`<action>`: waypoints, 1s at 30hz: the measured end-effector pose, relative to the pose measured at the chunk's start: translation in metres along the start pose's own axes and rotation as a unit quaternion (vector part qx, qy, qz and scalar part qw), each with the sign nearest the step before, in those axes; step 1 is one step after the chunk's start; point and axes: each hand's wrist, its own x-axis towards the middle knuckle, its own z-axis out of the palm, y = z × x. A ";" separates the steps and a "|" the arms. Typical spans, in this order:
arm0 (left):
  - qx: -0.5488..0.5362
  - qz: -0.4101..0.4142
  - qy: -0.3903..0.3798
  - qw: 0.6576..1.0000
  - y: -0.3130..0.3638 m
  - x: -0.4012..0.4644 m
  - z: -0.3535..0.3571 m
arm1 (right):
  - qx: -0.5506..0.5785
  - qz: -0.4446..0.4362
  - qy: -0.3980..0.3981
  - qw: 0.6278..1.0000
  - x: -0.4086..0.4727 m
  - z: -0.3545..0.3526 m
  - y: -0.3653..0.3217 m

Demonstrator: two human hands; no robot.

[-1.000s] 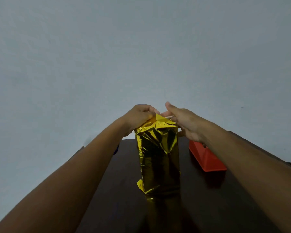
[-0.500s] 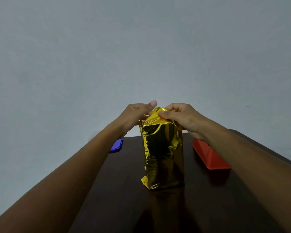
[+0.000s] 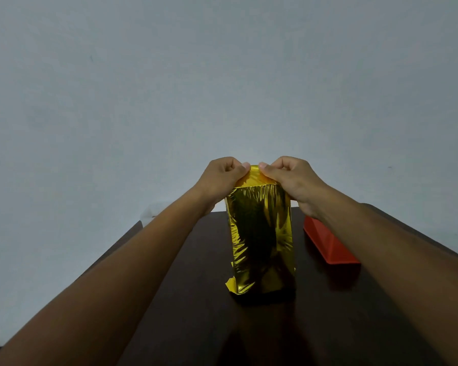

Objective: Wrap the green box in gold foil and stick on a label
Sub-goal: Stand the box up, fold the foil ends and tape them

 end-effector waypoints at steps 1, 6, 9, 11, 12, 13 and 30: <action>0.014 0.012 0.012 1.000 -0.001 0.000 0.002 | 0.004 -0.004 0.012 1.000 0.001 0.000 0.002; 0.083 0.073 0.032 0.993 -0.004 0.005 0.001 | -0.018 -0.024 0.064 0.998 0.005 0.003 0.004; 0.117 0.073 0.016 0.990 -0.012 0.008 0.001 | -0.076 -0.012 0.056 0.995 0.005 0.001 0.009; 0.101 0.054 -0.005 0.993 -0.015 0.008 0.000 | -0.076 0.024 0.035 0.996 0.006 -0.001 0.014; 0.092 0.037 -0.018 0.995 -0.015 0.009 0.000 | -0.076 0.041 0.028 0.996 0.009 -0.003 0.016; 0.088 0.010 -0.029 0.996 -0.014 0.012 0.000 | -0.080 0.055 0.019 0.995 0.012 -0.005 0.017; 0.085 -0.104 -0.038 0.990 -0.019 0.025 0.006 | -0.055 0.103 0.036 0.992 0.019 -0.008 0.013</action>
